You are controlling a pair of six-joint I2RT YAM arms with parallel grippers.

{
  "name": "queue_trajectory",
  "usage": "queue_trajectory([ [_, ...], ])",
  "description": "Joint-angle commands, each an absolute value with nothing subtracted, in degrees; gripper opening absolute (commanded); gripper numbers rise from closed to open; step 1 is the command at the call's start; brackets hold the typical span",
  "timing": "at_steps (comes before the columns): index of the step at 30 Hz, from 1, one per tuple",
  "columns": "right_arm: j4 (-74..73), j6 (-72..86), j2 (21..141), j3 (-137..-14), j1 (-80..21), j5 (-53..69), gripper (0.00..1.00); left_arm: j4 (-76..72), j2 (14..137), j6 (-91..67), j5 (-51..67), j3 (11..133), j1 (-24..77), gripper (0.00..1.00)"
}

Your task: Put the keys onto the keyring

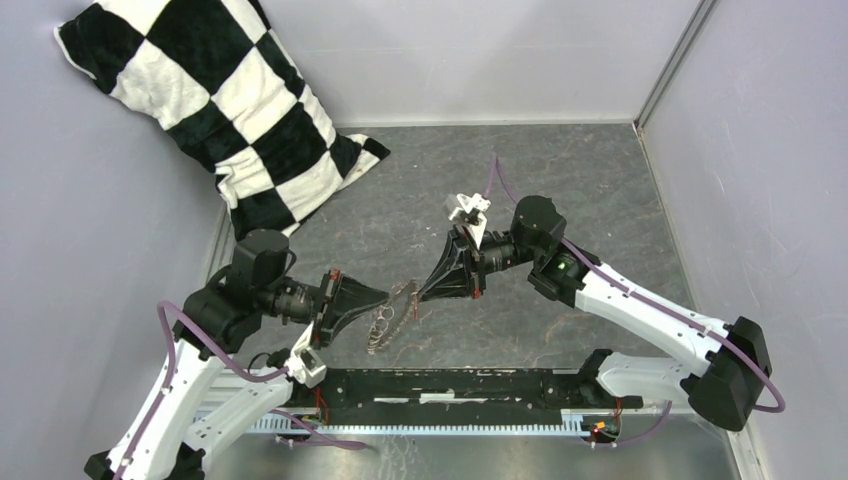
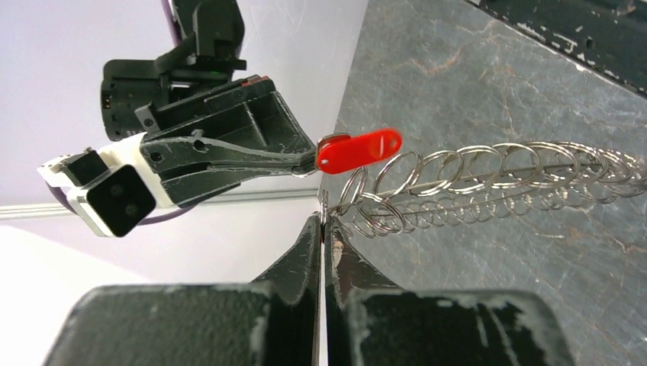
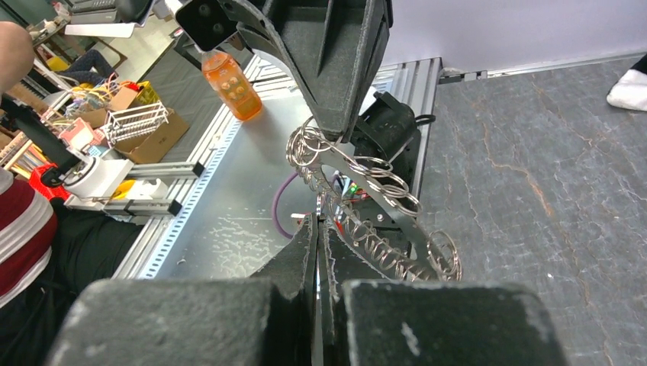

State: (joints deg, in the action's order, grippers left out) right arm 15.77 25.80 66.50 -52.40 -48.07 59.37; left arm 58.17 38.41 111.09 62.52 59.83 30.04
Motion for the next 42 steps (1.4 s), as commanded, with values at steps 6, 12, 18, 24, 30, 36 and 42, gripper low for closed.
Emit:
queue_trajectory([
  [6,15.2,22.92,64.3,-56.35,-48.77,62.8,0.01,41.45,38.24,84.44,72.66,63.7,30.16,0.02],
  [12,-3.11,7.42,63.48,-64.16,-48.73,59.3,0.01,41.45,39.81,78.61,73.28,66.3,30.21,0.02],
  [18,-14.64,-3.9,62.79,-72.1,-48.56,53.24,0.0,39.73,40.83,70.02,73.67,67.79,30.15,0.02],
  [24,-22.08,-13.1,61.61,-79.93,-48.3,40.26,0.0,36.61,41.14,61.29,74.01,68.23,30.17,0.02],
  [30,-20.49,-22.55,60.15,-79.56,-48.26,32.54,0.01,3.55,41.8,15.89,72.84,62.89,30.15,0.02],
  [36,-20.67,-38.57,59.76,-77.15,-48.35,37.79,0.01,4.34,45.23,5.23,80.45,66.62,30.25,0.02],
  [42,-22.75,-46.4,62.06,-81.22,-48.43,43.41,0.01,15.48,49.53,5.05,86.31,72.64,30.26,0.02],
])
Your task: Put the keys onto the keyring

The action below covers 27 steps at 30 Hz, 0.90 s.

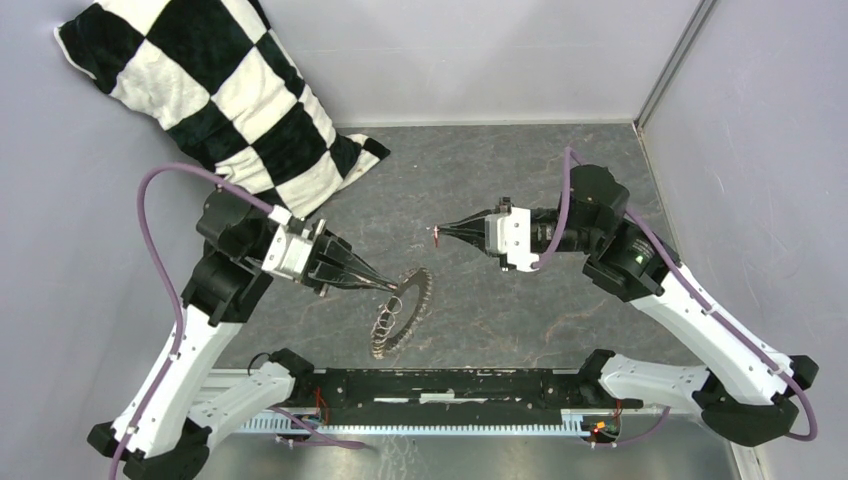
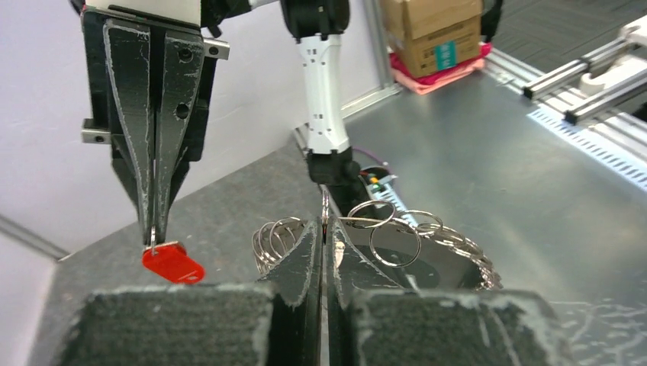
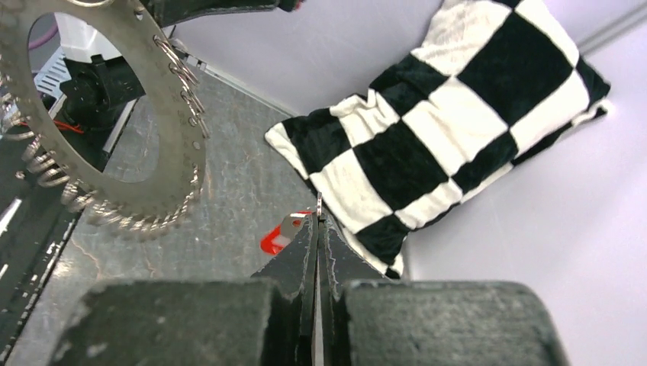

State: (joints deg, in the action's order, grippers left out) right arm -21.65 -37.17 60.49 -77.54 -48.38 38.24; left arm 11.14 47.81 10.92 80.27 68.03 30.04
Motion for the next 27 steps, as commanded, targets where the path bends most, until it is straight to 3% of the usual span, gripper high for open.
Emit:
queue_trajectory([
  [1,-23.97,-47.25,63.16,-82.51,-48.42,44.31,0.01,16.96,50.22,5.17,86.87,73.47,30.32,0.02],
  [6,-22.28,-47.79,65.08,-83.15,-49.3,45.89,0.01,27.25,52.86,9.35,90.22,75.89,30.32,0.02],
  [13,-22.28,-49.74,67.02,-81.39,-54.25,45.35,0.01,61.42,61.15,32.67,93.71,83.11,30.23,0.02],
  [27,-18.83,-45.1,58.5,-69.65,-58.6,41.49,0.01,65.65,64.42,37.83,93.69,83.48,30.23,0.02],
])
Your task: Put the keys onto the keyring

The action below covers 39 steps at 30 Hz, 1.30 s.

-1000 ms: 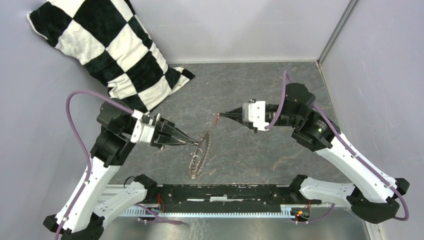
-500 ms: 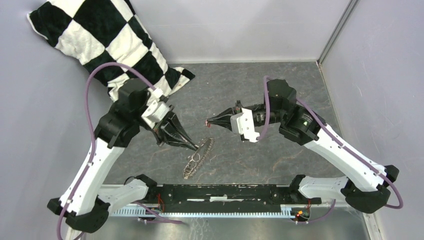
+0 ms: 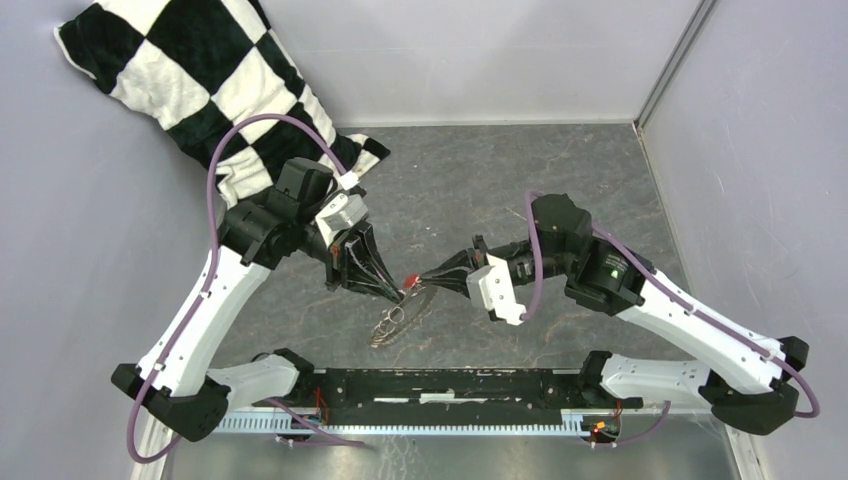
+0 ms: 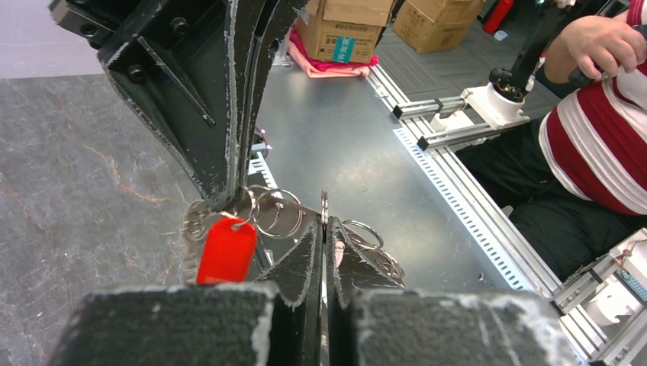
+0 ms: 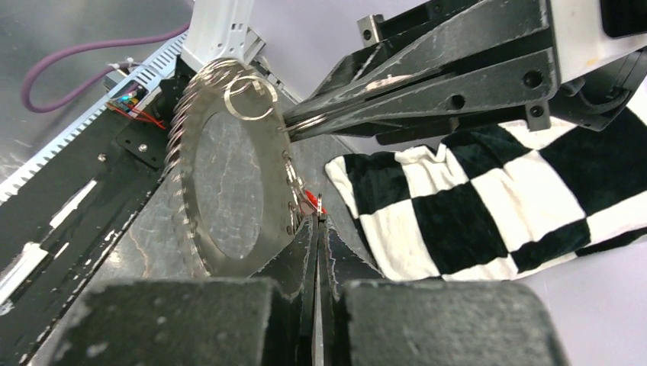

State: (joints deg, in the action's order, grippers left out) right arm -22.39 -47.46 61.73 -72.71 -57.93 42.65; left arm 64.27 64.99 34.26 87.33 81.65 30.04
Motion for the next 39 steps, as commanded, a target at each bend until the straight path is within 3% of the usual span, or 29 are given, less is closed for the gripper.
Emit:
queue_trajectory([
  [1,-18.35,-44.56,57.94,-69.15,-58.86,41.32,0.01,65.65,64.54,37.78,93.69,83.3,30.23,0.02],
  [21,-19.96,-43.86,59.4,-69.14,-65.61,32.32,0.01,70.16,66.89,39.32,93.6,78.27,28.85,0.02],
  [39,-23.62,-43.43,59.71,-68.82,-66.3,31.99,0.01,67.5,65.77,37.69,93.69,76.91,28.74,0.02],
])
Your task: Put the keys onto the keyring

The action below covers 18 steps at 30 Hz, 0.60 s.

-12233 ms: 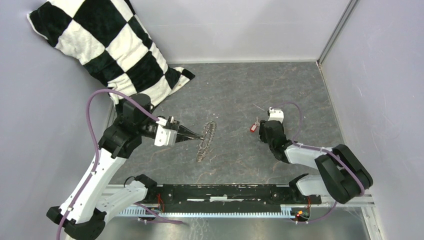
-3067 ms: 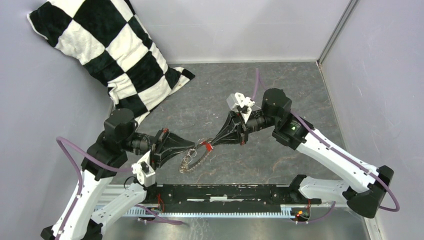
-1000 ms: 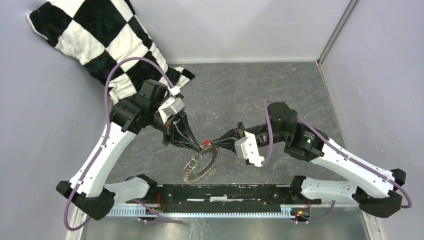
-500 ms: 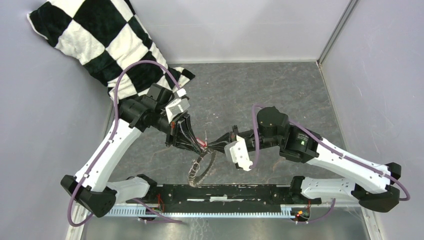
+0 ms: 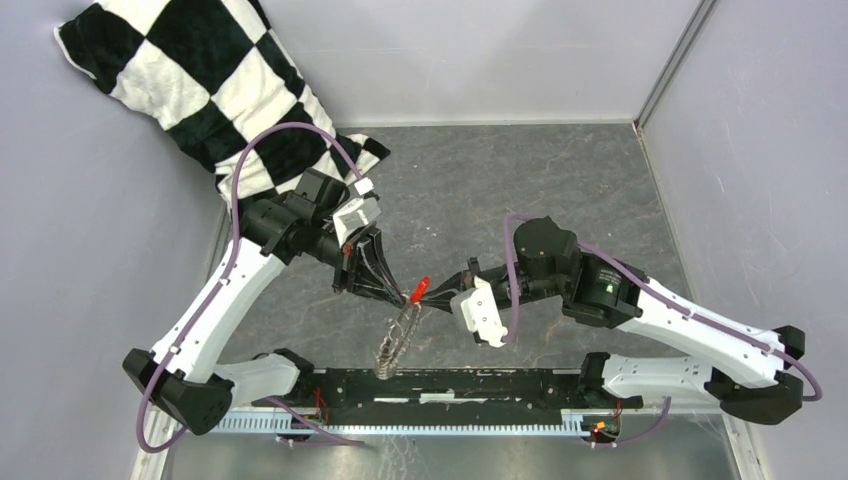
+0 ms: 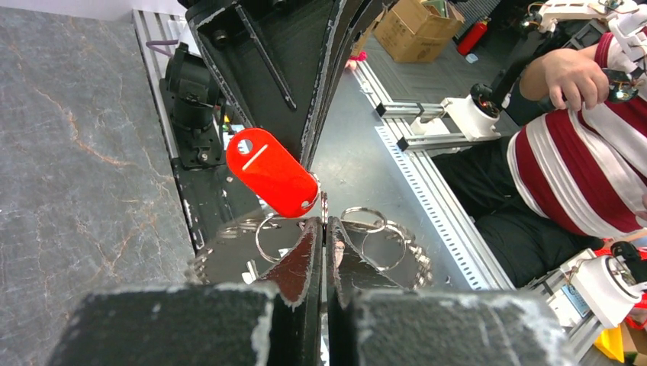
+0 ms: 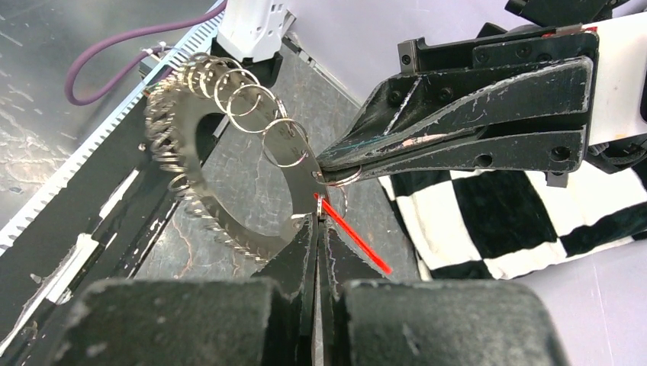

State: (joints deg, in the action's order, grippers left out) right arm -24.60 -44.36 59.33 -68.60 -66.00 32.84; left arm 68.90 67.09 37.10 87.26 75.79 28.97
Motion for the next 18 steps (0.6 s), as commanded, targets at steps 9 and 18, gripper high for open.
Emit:
queue_trajectory([
  [9,-21.88,-43.13,60.85,-69.64,-67.06,31.0,0.01,67.35,65.04,37.15,93.65,76.0,28.78,0.02],
  [18,-21.69,-44.03,60.16,-69.72,-68.91,27.95,0.01,67.36,65.7,37.0,93.6,75.9,28.74,0.02],
])
